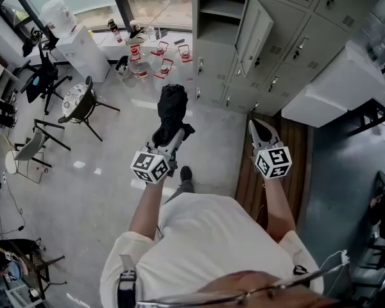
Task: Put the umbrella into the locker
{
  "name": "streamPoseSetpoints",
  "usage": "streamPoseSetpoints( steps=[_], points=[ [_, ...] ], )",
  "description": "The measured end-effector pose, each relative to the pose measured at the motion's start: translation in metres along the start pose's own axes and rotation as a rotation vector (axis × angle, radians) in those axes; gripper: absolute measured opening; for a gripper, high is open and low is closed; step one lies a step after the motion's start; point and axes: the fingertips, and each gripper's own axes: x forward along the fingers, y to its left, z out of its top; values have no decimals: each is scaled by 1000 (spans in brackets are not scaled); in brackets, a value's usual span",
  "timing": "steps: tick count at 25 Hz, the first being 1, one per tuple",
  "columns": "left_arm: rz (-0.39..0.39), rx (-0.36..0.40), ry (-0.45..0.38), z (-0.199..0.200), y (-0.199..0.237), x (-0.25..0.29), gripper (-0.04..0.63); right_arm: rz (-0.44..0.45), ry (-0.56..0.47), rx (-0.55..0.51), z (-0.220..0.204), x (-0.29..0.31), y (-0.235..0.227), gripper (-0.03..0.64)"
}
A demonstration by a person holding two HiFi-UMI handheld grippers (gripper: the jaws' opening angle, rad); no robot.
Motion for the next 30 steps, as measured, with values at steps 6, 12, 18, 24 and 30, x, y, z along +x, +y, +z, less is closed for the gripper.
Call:
streamPoseSetpoints(
  steps=[6, 12, 18, 24, 30],
  points=[
    [-44, 2, 15, 13, 39, 43, 232, -43, 3, -5, 16, 47, -18, 6],
    [-102, 14, 37, 26, 82, 81, 232, -91, 4, 13, 23, 94, -23, 6],
    [-156, 9, 57, 30, 115, 109, 232, -139, 14, 26, 20, 127, -22, 7],
    [-181, 8, 77, 36, 140, 131, 232, -173, 14, 20, 29, 149, -29, 8],
    [-185, -1, 87, 35, 148, 151, 232, -187, 23, 23, 31, 162, -45, 6]
  ],
)
